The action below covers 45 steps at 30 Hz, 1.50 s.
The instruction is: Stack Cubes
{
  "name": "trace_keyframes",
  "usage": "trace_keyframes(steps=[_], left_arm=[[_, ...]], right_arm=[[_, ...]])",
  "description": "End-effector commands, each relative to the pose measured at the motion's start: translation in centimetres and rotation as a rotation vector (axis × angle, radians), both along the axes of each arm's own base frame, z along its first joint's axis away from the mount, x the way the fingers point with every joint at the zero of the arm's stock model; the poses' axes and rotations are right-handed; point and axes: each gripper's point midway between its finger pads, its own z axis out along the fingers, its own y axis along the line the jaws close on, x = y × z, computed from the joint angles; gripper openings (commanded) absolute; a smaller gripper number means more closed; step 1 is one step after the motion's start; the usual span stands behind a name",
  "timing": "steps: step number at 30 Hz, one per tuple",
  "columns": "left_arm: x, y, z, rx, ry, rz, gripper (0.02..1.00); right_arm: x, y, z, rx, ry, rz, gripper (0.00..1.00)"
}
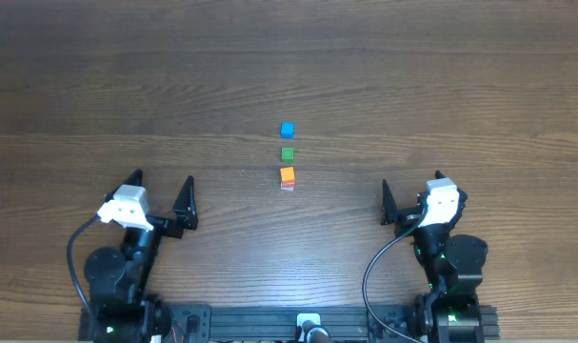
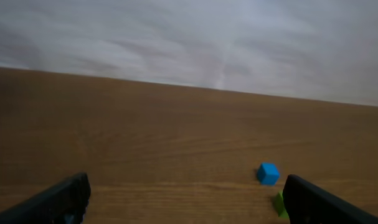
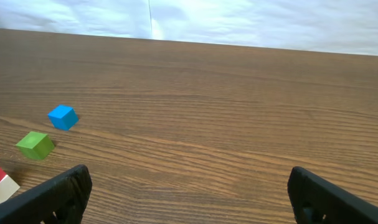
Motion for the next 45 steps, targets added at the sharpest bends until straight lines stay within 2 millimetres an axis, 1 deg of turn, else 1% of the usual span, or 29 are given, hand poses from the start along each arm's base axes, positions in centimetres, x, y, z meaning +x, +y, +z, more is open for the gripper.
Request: trace_keyframes(steps=[1, 13, 24, 30, 32, 33, 35, 37, 38, 41, 45], left_arm=[[0.1, 0.2, -0.2, 0.02, -0.012, 0.013, 0.998], [0.3, 0.4, -0.3, 0.02, -0.031, 0.023, 0.996], [-0.1, -1.7, -0.2, 0.019, -0.032, -0.064, 0.998], [-0.1, -1.9, -0.3, 0.019, -0.03, -0.072, 0.998], [-0.1, -2.0, -0.3, 0.019, -0.03, -0.073, 0.998], [-0.1, -2.0, -0.3, 0.019, -0.03, -0.073, 0.998], [-0.1, -2.0, -0.3, 0.019, -0.03, -0.073, 0.998], [-0.1, -2.0, -0.3, 0.019, -0.03, -0.073, 0.998], [-0.1, -2.0, -0.3, 0.019, -0.03, -0.073, 0.998], [-0.1, -1.9, -0.3, 0.019, -0.03, -0.073, 0.996], [-0.1, -2.0, -0.3, 0.019, -0.03, -0.073, 0.998]], right_arm=[[-0.1, 0.2, -0.2, 0.003, 0.003, 0.008, 0.993], [-0.1, 0.2, -0.2, 0.002, 0.003, 0.008, 0.991], [-0.1, 0.2, -0.2, 0.002, 0.003, 0.008, 0.993], [-0.1, 0.2, -0.2, 0.002, 0.001, 0.008, 0.991], [0.1, 0.2, 0.7, 0.003, -0.034, 0.009, 0.993], [0.1, 0.6, 1.4, 0.006, -0.061, 0.031, 0.991], [0.0, 1.2, 1.7, 0.011, -0.074, 0.069, 0.991], [0.1, 1.1, 2.1, 0.009, -0.09, 0.061, 0.991], [0.1, 1.3, 2.8, 0.011, -0.12, 0.074, 0.991], [-0.4, 3.3, 5.1, 0.042, -0.209, 0.193, 0.991], [-1.0, 4.1, 7.9, 0.09, -0.24, 0.243, 0.991]])
